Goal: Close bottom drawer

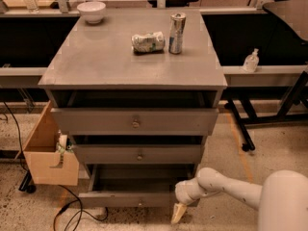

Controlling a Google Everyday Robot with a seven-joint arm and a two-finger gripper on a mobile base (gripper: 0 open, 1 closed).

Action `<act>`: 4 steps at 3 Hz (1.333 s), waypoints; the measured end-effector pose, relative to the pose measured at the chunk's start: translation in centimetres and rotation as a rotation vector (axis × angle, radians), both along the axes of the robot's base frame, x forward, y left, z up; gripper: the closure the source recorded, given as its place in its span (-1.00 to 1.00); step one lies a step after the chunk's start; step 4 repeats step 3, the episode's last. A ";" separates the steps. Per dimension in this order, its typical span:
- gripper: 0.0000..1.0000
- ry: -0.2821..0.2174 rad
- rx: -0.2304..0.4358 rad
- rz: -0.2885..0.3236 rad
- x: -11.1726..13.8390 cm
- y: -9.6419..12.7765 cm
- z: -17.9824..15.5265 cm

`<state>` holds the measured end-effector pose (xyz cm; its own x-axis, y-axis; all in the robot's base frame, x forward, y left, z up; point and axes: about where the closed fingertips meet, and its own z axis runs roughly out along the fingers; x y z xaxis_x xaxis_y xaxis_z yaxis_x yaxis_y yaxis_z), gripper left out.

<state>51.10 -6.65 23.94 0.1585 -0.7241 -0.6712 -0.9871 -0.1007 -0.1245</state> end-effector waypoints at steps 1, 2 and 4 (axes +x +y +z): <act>-1.00 -0.041 -0.066 0.016 -0.1 -3.3 3.3; -1.00 -0.063 -0.108 0.029 0.1 -5.4 5.4; -1.00 -0.063 -0.108 0.029 0.1 -5.4 5.3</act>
Offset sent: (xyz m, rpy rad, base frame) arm 0.0044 -0.0821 0.0773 -0.1576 -0.0896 0.0366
